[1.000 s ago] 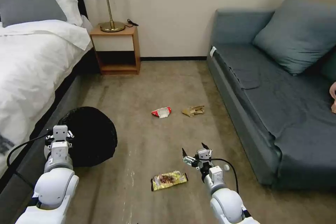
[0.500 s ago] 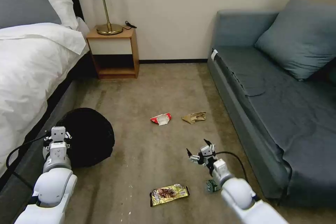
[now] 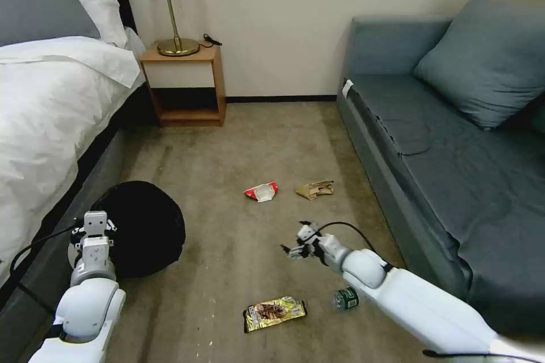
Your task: Pick up the trash bin, then pick up the garbage on the floor and place it into the trash bin.
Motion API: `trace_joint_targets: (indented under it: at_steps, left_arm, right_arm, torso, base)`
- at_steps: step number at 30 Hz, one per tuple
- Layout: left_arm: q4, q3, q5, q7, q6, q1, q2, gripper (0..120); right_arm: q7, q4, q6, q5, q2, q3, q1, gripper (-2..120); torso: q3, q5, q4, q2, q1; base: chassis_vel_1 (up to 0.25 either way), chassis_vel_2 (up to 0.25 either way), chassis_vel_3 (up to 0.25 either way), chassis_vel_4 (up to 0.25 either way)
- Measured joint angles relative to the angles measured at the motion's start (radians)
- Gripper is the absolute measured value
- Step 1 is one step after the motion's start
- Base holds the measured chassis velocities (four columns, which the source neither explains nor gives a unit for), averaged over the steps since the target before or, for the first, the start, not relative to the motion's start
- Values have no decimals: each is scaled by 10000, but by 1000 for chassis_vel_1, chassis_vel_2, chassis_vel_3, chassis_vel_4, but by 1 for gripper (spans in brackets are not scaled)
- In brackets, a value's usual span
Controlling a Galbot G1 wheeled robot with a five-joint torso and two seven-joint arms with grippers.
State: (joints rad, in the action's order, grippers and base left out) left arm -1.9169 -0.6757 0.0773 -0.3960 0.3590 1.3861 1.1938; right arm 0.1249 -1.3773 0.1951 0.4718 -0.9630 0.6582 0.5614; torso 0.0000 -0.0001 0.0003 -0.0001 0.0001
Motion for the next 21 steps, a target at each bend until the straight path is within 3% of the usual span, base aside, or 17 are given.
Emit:
trace_joint_targets:
  at_steps: [3, 11, 21]
  left_arm:
    - [28, 59, -74, 2, -109, 1, 223, 5]
    - [78, 71, -215, 23, -294, 52, 355, 5]
    - [-53, 85, -313, 37, -421, 314, 596, 5]
  right_arm:
    - [1037, 333, 110, 155, -88, 1578, -800, 100]
    - [2560, 711, 230, 141, -333, 2810, -1534, 100]
    - [2937, 1391, 182, 5, -857, 3077, -1346, 100]
  torso:
    - [0, -1, -4, 0, 0]
    - [0, 0, -3, 0, 0]
    - [0, -1, -3, 0, -1]
  base:
    - [0, 0, 0, 0]
    - [0, 0, 0, 0]
    - [0, 0, 0, 0]
